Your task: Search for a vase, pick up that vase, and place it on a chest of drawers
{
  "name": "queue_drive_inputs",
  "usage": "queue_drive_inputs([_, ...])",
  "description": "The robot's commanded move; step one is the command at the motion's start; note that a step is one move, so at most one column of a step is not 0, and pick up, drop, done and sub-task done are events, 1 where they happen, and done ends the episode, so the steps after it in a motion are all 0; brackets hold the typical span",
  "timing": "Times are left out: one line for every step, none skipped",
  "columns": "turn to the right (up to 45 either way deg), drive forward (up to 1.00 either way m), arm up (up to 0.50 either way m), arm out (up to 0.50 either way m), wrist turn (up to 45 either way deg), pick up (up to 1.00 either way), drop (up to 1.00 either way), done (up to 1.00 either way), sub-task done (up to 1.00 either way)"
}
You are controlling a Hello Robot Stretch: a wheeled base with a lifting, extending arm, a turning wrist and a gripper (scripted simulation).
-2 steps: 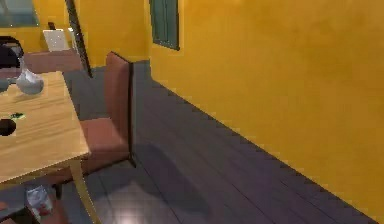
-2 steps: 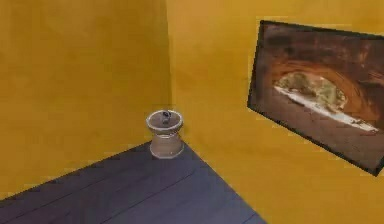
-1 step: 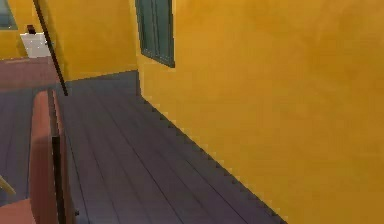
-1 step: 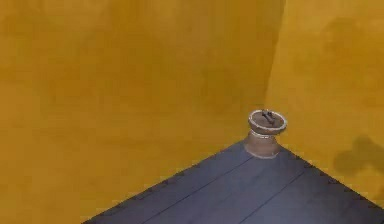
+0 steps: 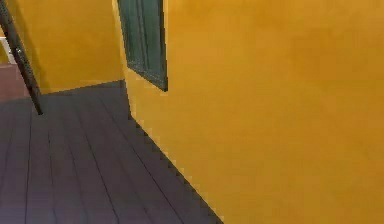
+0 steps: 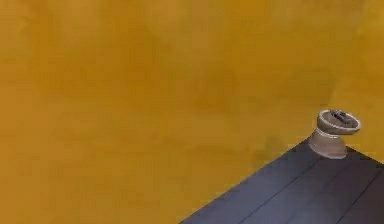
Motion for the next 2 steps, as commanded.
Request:
queue_drive_inputs([-33.0,0.0,0.0,0.0,0.0,0.0,0.0,0.0,0.0])
queue_drive_inputs([0.0,0.95,0.0,0.0,0.0,0.0,0.0,0.0,0.0])
